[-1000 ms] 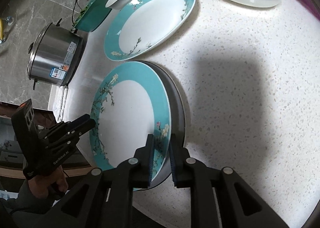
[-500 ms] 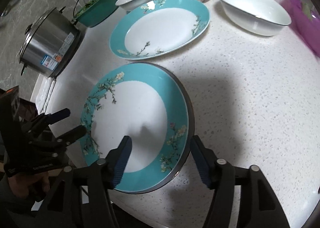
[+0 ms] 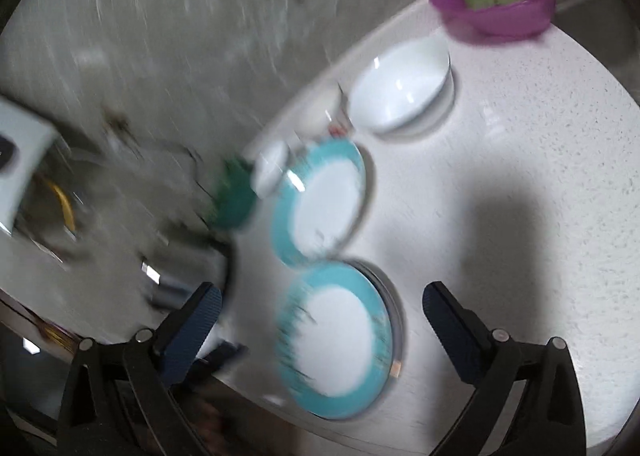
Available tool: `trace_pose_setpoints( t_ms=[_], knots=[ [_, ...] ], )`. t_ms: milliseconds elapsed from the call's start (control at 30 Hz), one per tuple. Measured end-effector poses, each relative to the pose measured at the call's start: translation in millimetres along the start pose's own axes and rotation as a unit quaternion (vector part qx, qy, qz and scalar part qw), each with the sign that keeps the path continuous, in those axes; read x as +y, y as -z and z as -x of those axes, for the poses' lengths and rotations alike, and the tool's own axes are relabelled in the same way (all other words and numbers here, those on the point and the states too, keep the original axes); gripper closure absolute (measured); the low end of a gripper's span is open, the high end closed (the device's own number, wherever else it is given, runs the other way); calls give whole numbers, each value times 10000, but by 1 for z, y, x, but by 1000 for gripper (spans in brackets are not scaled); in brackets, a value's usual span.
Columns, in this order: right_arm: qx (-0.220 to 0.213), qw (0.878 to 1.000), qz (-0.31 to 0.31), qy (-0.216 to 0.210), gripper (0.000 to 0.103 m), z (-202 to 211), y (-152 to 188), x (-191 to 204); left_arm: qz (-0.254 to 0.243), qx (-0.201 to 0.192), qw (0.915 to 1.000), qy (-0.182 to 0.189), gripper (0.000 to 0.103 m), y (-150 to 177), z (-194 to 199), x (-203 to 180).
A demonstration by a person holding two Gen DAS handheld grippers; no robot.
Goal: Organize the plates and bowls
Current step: 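Open the left tool and withdraw from the stacked plates, then close the left tool on a second teal blossom plate rim while the right tool grips it too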
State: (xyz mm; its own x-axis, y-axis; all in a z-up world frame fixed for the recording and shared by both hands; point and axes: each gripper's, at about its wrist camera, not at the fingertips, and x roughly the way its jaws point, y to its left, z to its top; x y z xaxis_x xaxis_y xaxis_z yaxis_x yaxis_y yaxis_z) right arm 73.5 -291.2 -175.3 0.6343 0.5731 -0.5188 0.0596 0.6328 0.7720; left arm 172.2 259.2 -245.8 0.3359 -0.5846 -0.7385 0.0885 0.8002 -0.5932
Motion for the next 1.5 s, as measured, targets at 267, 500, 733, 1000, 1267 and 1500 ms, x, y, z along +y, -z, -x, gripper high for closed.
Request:
trace_pose_setpoints(
  t_ms=[267, 500, 733, 1000, 1267, 1500],
  knots=[
    [337, 9982, 19, -497, 0, -35, -53, -8, -464, 55, 9978, -465, 21, -90, -25, -12],
    [800, 9962, 22, -330, 14, -117, -90, -31, -757, 291, 9883, -1291, 21, -147, -72, -13],
    [1162, 9932, 36, -65, 22, -159, -94, -39, -1047, 634, 9835, -1335, 21, -158, -115, -18],
    [1191, 9922, 79, 357, 35, -183, -84, -33, -1230, 886, 9832, -1016, 23, -173, -143, -15],
    [1214, 9912, -58, 522, 51, -204, -79, -34, -1399, 1055, 9791, -1033, 46, -171, -162, -18],
    [1227, 9907, -37, 583, 68, -211, -81, -33, -1445, 1156, 9767, -1089, 64, -171, -168, -16]
  ],
)
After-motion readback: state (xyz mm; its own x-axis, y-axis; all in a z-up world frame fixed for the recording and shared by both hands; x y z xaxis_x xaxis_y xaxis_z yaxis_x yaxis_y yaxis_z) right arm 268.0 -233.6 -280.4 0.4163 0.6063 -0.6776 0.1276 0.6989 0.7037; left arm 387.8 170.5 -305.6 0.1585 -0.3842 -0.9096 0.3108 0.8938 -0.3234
